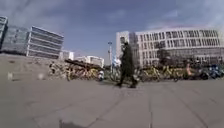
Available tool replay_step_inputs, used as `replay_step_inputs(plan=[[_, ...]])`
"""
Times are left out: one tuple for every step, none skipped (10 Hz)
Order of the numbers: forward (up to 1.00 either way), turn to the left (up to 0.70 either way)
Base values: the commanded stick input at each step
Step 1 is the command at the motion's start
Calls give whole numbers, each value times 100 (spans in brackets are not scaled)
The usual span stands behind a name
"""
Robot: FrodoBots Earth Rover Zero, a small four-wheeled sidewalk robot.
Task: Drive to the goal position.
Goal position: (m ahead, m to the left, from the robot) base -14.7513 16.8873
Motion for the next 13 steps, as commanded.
replay_step_inputs(plan=[[70,0],[70,0],[63,-7],[50,-19],[37,-32],[25,-44],[12,-56],[0,-68],[0,-69],[0,-69],[0,-70],[0,-70],[0,-70]])
